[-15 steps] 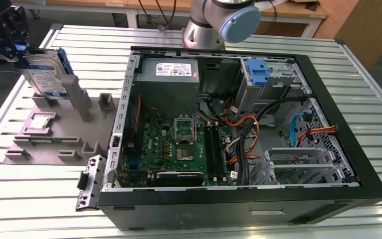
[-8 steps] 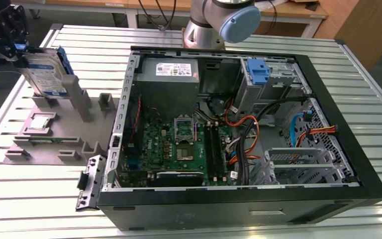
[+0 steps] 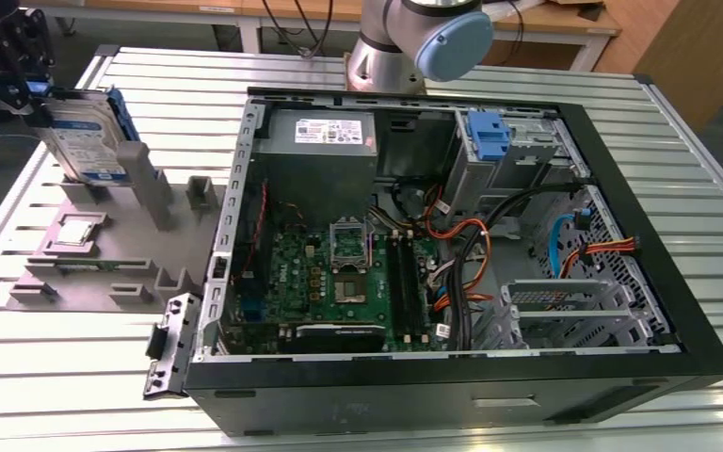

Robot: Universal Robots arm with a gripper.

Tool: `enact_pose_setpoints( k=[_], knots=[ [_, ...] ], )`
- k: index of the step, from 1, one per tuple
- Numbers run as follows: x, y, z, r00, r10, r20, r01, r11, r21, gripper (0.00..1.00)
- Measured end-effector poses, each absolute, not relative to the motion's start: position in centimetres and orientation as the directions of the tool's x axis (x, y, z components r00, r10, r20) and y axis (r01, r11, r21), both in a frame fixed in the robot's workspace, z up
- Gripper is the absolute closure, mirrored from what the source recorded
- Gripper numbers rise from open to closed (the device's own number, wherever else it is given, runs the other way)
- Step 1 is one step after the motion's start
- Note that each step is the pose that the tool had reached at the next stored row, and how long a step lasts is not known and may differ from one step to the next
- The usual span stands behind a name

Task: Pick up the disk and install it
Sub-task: 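Pick up the disk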

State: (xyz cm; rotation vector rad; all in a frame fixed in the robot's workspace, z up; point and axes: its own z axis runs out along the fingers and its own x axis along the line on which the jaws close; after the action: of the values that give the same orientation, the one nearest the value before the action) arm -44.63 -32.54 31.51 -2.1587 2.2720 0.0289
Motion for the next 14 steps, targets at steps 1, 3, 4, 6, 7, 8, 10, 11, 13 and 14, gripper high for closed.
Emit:
enact_pose_setpoints(
  k=[1,3,4,6,7,8,10,11,13,14],
  knots=[
    [-44.63,-32.54,31.54,-0.051,-0.999,-0.018,-0.999,0.051,0.008,0.63],
    [-44.63,-32.54,31.58,-0.051,-0.999,-0.018,-0.999,0.051,0.008,0.63],
    [-44.63,-32.54,31.61,-0.051,-0.999,-0.018,-0.999,0.051,0.008,0.63],
    [-44.63,-32.54,31.66,-0.051,-0.999,-0.018,-0.999,0.051,0.008,0.63],
    [-44.63,-32.54,31.68,-0.051,-0.999,-0.018,-0.999,0.051,0.008,0.63],
    [-44.63,-32.54,31.71,-0.051,-0.999,-0.018,-0.999,0.051,0.008,0.63],
    [-44.63,-32.54,31.81,-0.051,-0.999,-0.018,-0.999,0.051,0.008,0.63],
    [-44.63,-32.54,31.87,-0.051,-0.999,-0.018,-0.999,0.051,0.008,0.63],
    [-44.63,-32.54,31.95,-0.051,-0.999,-0.018,-0.999,0.051,0.008,0.63],
    [-44.63,-32.54,31.97,-0.051,-0.999,-0.018,-0.999,0.051,0.008,0.63]
  ],
)
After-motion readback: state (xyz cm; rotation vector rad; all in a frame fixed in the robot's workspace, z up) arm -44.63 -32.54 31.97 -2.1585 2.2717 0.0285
